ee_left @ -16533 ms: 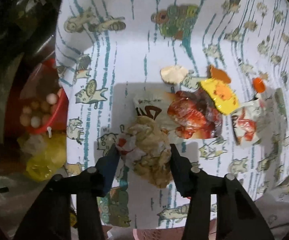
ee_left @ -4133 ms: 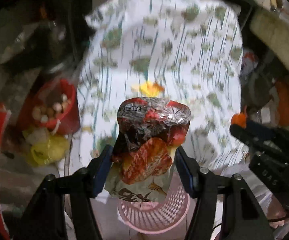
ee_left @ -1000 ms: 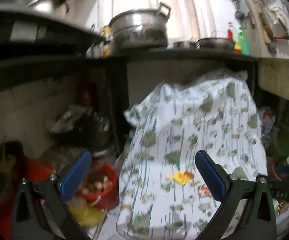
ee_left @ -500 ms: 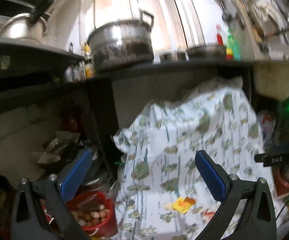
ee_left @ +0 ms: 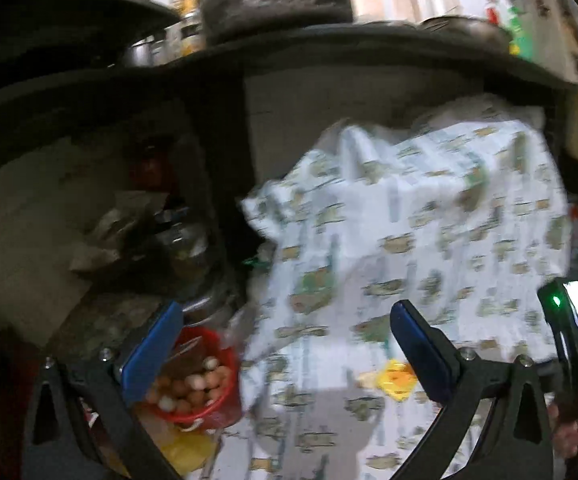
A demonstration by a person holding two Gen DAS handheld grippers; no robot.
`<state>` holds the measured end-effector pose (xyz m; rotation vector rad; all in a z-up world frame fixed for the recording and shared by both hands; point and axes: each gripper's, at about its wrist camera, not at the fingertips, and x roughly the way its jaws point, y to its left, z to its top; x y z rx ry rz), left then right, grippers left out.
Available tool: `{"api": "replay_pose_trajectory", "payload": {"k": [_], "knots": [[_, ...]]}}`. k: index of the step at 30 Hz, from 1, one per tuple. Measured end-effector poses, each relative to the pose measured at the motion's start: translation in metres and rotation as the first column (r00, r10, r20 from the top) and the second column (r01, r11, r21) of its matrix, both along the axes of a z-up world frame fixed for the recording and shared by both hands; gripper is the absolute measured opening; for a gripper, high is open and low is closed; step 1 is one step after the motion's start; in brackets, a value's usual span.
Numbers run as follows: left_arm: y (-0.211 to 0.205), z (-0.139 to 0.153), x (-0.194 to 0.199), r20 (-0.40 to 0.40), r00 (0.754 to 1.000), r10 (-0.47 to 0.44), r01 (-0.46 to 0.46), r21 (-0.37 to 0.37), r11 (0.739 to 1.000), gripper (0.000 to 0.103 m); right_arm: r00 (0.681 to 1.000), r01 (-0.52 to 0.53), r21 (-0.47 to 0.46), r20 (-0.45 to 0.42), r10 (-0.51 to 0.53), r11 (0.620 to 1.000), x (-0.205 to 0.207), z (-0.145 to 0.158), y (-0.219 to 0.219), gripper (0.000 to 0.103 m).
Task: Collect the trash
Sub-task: 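Raise both open tools back over the table, then lower the right tool onto the white packet with red print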
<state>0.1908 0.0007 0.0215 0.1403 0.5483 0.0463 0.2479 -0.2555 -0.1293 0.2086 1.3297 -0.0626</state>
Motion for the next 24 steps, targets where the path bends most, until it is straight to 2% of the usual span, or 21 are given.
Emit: {"api": "replay_pose_trajectory", "payload": {"k": [3,5,7,9,11,12,14,17,19,20,24], "knots": [[0.005,-0.003,0.005,0.007,1.000,0.019,-0.019,0.022,1.000,0.103,0.999,-0.015,0.002,-0.040,0.015,1.000,0.003,-0.016,0.015,0.077],[0.006,-0.005,0.007,-0.003,1.000,0.023,-0.023,0.039,0.999,0.103,0.995,-0.086,-0.065,-0.052,0.083,0.994,0.005,-0.023,0.028,0.077],[0.011,-0.007,0.009,-0.046,0.998,0.053,-0.050,0.065,0.997,0.103,0.982,-0.185,-0.110,-0.055,0.180,0.977,0.006,-0.028,0.042,0.077],[0.020,-0.005,0.009,-0.069,0.996,0.055,-0.054,0.025,0.998,0.103,0.969,-0.246,-0.131,-0.016,0.246,0.960,0.009,-0.028,0.050,0.074],[0.030,-0.002,0.009,-0.079,0.995,0.059,-0.062,-0.029,0.998,0.103,0.966,-0.256,-0.099,0.020,0.259,0.961,0.015,-0.028,0.048,0.072],[0.034,-0.001,0.010,-0.080,0.995,0.067,-0.070,-0.040,0.997,0.103,0.971,-0.236,-0.071,0.019,0.238,0.969,0.020,-0.031,0.042,0.069],[0.037,-0.002,0.013,-0.079,0.994,0.081,-0.084,-0.029,0.996,0.103,0.991,-0.131,0.001,-0.022,0.131,0.991,0.028,-0.046,0.023,0.061],[0.040,-0.009,0.020,-0.096,0.991,0.097,-0.097,0.005,0.995,0.103,0.998,-0.019,0.092,-0.063,0.025,0.996,0.031,-0.061,0.001,0.057],[0.041,-0.015,0.024,-0.109,0.989,0.103,-0.101,0.023,0.995,0.103,0.999,0.000,0.046,-0.051,0.002,0.999,0.032,-0.063,-0.003,0.050],[0.041,-0.016,0.026,-0.112,0.988,0.107,-0.104,0.030,0.994,0.103,0.999,0.004,0.020,-0.045,-0.003,1.000,0.031,-0.064,-0.003,0.050],[0.044,-0.023,0.032,-0.142,0.982,0.123,-0.120,0.033,0.992,0.103,0.995,0.025,0.011,-0.092,-0.024,1.000,0.029,-0.076,-0.006,0.044]]}}
